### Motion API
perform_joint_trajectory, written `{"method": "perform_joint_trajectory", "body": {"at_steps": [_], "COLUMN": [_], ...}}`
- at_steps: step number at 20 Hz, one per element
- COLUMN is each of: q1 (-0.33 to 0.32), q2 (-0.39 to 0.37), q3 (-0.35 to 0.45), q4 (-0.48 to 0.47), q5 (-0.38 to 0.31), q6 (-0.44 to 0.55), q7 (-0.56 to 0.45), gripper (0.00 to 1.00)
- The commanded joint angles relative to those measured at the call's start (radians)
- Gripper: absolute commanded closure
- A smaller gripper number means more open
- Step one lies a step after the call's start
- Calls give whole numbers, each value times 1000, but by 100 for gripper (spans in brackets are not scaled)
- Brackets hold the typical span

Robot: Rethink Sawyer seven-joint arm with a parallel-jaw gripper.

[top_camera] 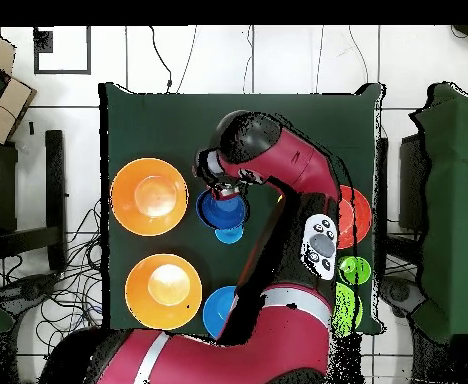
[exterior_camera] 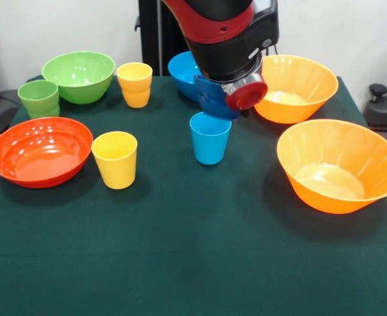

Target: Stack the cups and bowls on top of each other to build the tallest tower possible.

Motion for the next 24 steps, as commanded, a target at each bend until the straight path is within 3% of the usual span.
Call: {"method": "perform_joint_trajectory", "body": {"at_steps": [1,24], "q1": [7,6], "q2": [12,17], "q3": [54,54], "q4": [59,53], "q5": [-8,-16], "q6": [-83,-85], "q7": [122,110], "gripper": [100,100]}}
